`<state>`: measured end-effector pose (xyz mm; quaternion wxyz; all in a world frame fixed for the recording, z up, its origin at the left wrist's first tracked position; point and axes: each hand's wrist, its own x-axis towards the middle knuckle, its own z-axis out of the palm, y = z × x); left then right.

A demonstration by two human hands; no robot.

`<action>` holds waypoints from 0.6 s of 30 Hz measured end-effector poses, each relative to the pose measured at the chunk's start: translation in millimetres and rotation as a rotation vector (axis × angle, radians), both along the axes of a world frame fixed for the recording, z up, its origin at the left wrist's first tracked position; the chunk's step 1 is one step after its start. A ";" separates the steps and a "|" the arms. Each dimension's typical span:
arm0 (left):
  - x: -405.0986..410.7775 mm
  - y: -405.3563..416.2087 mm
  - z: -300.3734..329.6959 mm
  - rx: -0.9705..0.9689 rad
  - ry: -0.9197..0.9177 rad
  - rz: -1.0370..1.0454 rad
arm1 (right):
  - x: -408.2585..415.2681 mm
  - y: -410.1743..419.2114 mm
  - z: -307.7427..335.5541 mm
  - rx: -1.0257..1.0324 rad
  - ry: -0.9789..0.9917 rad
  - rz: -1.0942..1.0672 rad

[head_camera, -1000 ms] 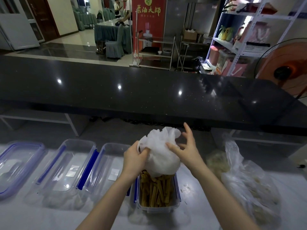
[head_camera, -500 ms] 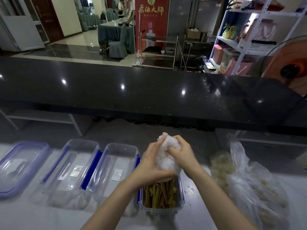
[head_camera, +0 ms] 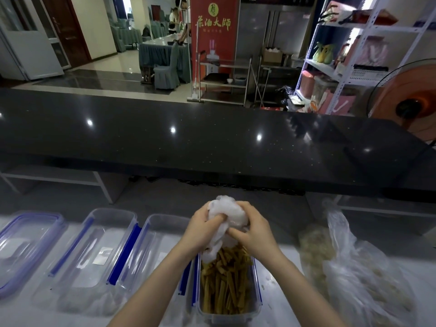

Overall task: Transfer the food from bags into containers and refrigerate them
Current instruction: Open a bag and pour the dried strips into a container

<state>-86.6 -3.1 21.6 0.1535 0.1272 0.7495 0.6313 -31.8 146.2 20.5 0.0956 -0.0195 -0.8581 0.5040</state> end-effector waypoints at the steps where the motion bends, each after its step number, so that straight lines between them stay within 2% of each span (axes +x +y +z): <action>1: -1.0 -1.0 -2.5 0.005 -0.001 -0.022 | -3.2 3.9 -0.7 -0.011 0.001 -0.035; 3: -4.6 -7.7 -8.1 0.013 0.011 -0.030 | -10.3 16.7 -3.4 -0.014 -0.008 -0.154; 5: -6.9 -15.3 -11.6 -0.054 0.058 0.006 | -21.2 33.6 -9.9 0.037 -0.052 -0.360; 8: -2.4 -22.7 -19.1 -0.214 0.173 0.073 | -36.4 53.2 -17.5 0.147 -0.222 -0.590; 10: 4.7 -24.1 -28.4 -0.323 0.225 0.022 | -43.7 58.9 -17.8 0.078 -0.352 -0.665; 12: 12.8 -21.6 -38.9 -0.457 0.275 -0.066 | -52.2 61.5 -20.6 -0.052 -0.408 -0.691; 15: 22.3 -12.7 -54.8 -0.628 0.336 -0.194 | -59.7 63.6 -25.0 -0.286 -0.451 -0.609; 16: 25.7 -9.9 -59.5 -0.683 0.367 -0.223 | -58.8 63.5 -25.9 -0.308 -0.463 -0.559; 18: 32.5 -6.9 -65.8 -0.775 0.418 -0.259 | -50.1 60.4 -26.1 -0.222 -0.474 -0.466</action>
